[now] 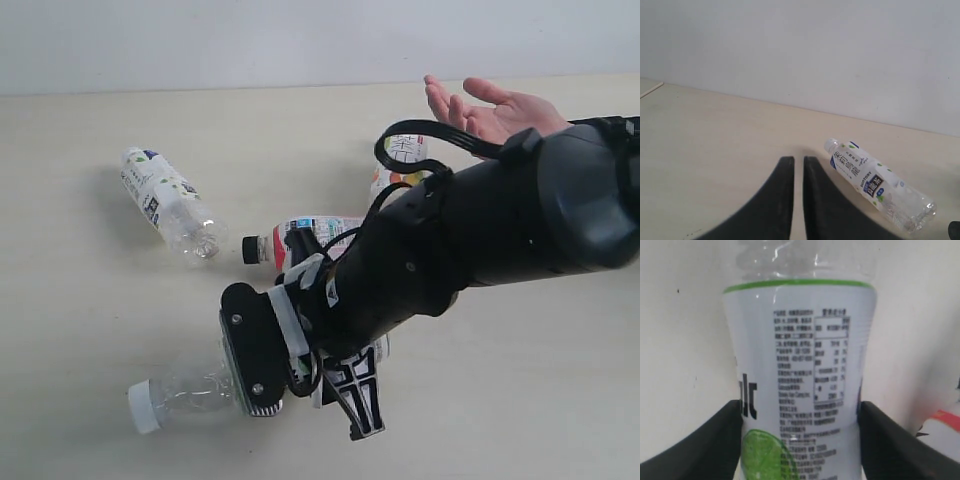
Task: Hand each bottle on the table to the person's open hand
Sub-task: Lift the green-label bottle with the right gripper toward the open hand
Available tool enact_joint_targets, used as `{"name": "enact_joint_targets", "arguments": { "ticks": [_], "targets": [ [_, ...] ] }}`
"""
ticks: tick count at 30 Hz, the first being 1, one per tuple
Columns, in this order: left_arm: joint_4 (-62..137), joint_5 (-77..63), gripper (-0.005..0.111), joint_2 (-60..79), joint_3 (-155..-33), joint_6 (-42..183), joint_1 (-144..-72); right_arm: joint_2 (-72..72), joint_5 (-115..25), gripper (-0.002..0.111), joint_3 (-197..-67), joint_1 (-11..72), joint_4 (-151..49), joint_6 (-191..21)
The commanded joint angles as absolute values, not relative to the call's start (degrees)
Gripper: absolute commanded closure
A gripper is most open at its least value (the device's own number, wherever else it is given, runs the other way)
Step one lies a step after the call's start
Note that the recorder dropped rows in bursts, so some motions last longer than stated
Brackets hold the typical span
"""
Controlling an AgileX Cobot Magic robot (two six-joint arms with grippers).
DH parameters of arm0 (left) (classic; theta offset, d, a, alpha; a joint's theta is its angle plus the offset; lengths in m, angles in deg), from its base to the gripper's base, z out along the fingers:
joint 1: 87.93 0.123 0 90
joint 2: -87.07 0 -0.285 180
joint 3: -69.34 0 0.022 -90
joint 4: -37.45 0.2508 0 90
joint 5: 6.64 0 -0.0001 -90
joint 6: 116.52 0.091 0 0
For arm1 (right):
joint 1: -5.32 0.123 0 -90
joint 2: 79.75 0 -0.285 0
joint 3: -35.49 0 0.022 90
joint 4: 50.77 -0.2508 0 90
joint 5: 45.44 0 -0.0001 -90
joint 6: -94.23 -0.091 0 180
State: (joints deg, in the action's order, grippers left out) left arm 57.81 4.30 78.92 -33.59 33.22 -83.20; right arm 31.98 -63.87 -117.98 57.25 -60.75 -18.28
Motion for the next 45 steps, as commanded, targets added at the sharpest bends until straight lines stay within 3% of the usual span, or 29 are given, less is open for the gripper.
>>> {"name": "enact_joint_targets", "arguments": {
  "ticks": [1, 4, 11, 20, 30, 36, 45],
  "targets": [
    [57.7, 4.2, 0.097, 79.3, -33.4, 33.3, -83.6, 32.0, -63.4, 0.087, -118.4, 57.3, -65.4, -18.3],
    [57.7, 4.2, 0.097, 79.3, -33.4, 33.3, -83.6, 32.0, -63.4, 0.108, -118.4, 57.3, -65.4, -18.3],
    [57.7, 4.2, 0.097, 79.3, -33.4, 33.3, -83.6, 27.7, -63.4, 0.108, -118.4, 57.3, -70.9, -18.6],
    [57.7, 4.2, 0.097, 79.3, -33.4, 33.3, -83.6, 16.3, -64.1, 0.108, -118.6, 57.3, -71.1, -43.4],
    [57.7, 4.2, 0.097, 79.3, -33.4, 33.3, -83.6, 15.4, -82.1, 0.108, -123.8, 52.8, -37.4, -85.8],
    [57.7, 4.2, 0.097, 79.3, -33.4, 33.3, -83.6, 15.4, -92.9, 0.108, -131.2, 47.7, -32.2, -89.0],
    [57.7, 4.2, 0.097, 79.3, -33.4, 33.3, -83.6, 15.4, -97.0, 0.108, -140.6, 37.9, -32.2, -91.5]
  ]
}}
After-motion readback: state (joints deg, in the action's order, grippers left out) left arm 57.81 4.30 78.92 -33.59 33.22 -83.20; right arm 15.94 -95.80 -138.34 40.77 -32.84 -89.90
